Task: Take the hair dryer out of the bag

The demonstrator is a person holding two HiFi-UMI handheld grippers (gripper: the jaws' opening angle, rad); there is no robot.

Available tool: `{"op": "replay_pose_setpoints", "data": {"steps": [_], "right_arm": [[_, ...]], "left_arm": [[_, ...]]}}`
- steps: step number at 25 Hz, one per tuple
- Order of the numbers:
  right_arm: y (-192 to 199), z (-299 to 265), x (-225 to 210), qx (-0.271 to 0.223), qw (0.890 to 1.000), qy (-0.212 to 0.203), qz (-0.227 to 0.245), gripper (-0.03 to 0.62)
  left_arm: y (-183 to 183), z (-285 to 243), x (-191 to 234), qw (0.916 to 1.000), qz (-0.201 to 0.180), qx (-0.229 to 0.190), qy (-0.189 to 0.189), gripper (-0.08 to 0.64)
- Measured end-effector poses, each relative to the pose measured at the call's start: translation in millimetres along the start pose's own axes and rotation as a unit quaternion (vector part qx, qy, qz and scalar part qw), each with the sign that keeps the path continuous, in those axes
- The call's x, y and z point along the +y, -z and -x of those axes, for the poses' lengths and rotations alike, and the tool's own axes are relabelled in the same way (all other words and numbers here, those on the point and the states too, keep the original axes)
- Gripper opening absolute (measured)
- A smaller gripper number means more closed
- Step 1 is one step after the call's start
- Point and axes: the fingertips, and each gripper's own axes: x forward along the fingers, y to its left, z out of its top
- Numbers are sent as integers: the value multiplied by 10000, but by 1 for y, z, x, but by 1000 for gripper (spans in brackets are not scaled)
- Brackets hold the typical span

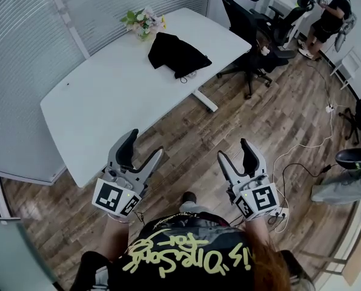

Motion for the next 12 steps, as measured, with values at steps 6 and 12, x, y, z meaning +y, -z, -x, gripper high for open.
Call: {"op": "replay_pose_setpoints", "data": {"steps": [6, 12], "right_arm": [[-1, -22, -31, -55, 9997, -217, -48, 285], [3, -25, -65, -78, 9995, -261, -158, 285]], "left_arm": [[4, -40, 4, 9999, 58, -83, -89, 304], [8, -69, -7, 10000, -5, -70, -65, 304]]}}
